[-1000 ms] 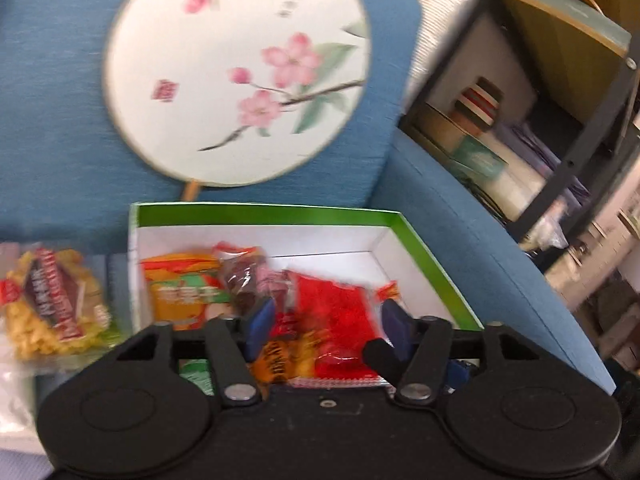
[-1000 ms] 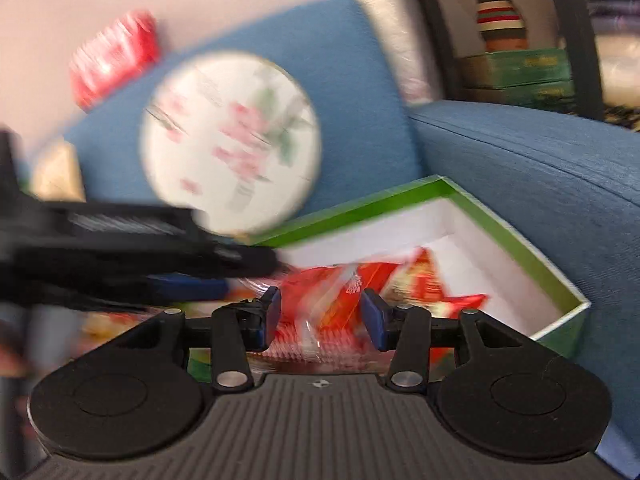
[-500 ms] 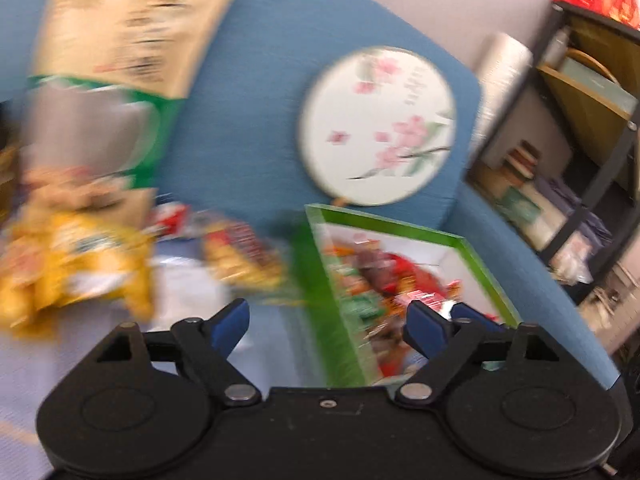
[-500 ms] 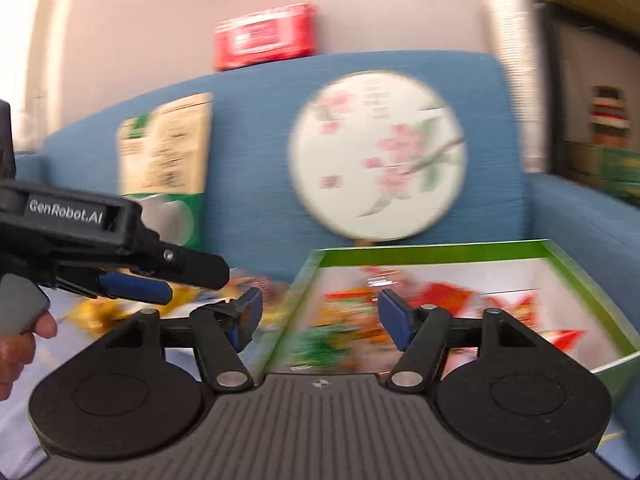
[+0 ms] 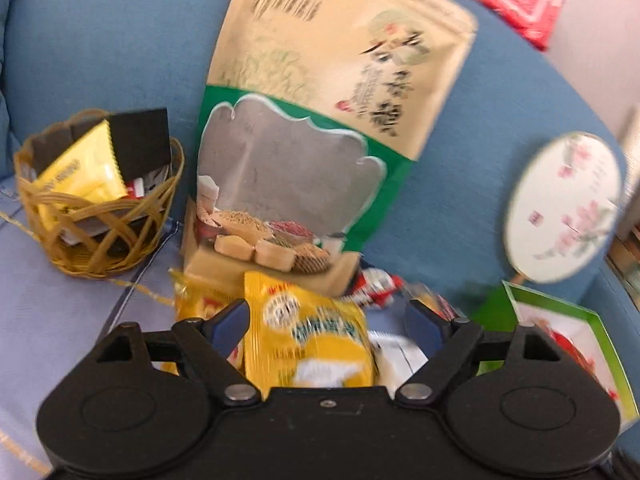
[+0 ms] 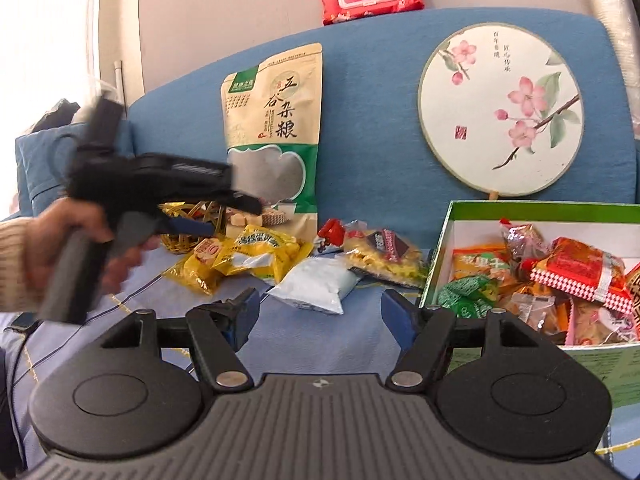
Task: Organize snacks
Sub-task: 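Move both tools toward the yellow packets on the sofa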
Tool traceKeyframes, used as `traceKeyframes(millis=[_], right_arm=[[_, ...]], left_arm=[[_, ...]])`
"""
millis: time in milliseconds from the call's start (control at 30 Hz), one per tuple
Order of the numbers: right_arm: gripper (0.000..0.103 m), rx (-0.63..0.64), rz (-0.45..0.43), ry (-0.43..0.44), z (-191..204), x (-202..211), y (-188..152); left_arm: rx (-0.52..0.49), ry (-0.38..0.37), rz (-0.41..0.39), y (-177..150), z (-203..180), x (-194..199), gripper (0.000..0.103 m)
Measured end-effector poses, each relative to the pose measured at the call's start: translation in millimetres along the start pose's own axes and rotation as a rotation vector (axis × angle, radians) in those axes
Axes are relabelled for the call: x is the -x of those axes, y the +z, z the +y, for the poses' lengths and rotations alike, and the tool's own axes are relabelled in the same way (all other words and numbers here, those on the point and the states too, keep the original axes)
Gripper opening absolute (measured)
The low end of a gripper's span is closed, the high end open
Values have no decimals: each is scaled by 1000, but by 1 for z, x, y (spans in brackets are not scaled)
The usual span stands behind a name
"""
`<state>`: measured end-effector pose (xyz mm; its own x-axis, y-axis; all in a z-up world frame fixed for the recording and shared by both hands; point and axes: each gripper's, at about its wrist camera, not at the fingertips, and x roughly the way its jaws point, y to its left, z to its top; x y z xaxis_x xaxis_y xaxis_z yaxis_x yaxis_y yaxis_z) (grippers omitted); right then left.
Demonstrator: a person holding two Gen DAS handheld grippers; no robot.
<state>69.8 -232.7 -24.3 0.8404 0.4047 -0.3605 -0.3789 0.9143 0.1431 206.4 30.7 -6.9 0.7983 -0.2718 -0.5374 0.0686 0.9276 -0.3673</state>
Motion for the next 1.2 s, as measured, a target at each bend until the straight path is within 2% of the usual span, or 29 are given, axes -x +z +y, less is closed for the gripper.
traceKeyframes(millis=[67,133,233,367,433,467,600,767,900,1033,1100,1200], right_arm=[[103,-1,9,4,0,-1,0],[103,2,12,10,-1,-2,-1],[103,2,23,15,-2,-3,0],[103,-9,32,37,-1,-2,2],[103,-14,35,48,1,-2,1],[103,-15,39,52,1,-2,1],[103,-35,73,74,3,-7,-3],[103,-45,99,83,4,-11,-6],[103,-64,106,96,2,-12,-6],[103,-68,104,95,2,-13,-5],[103,-78,110,101,3,-15,-6],[103,-66,114,105,4,-15,-7]], left_arm=[[3,36,-1,3,0,-18,103],[26,27,24,2,2,-32,103],[-80,26,45,-8,-8,-33,103],[-135,-63,158,-45,-20,-8,103],[-99,-130,220,-65,-18,7,101],[-83,-152,225,-71,-16,14,100],[-80,-173,174,-61,-19,38,102],[-82,-147,55,-31,-21,44,103],[-134,-103,-16,-21,-29,38,103],[-69,-119,-42,-10,-22,31,103],[-128,-101,-27,-5,-25,20,103],[-191,-45,38,-5,-23,-2,103]])
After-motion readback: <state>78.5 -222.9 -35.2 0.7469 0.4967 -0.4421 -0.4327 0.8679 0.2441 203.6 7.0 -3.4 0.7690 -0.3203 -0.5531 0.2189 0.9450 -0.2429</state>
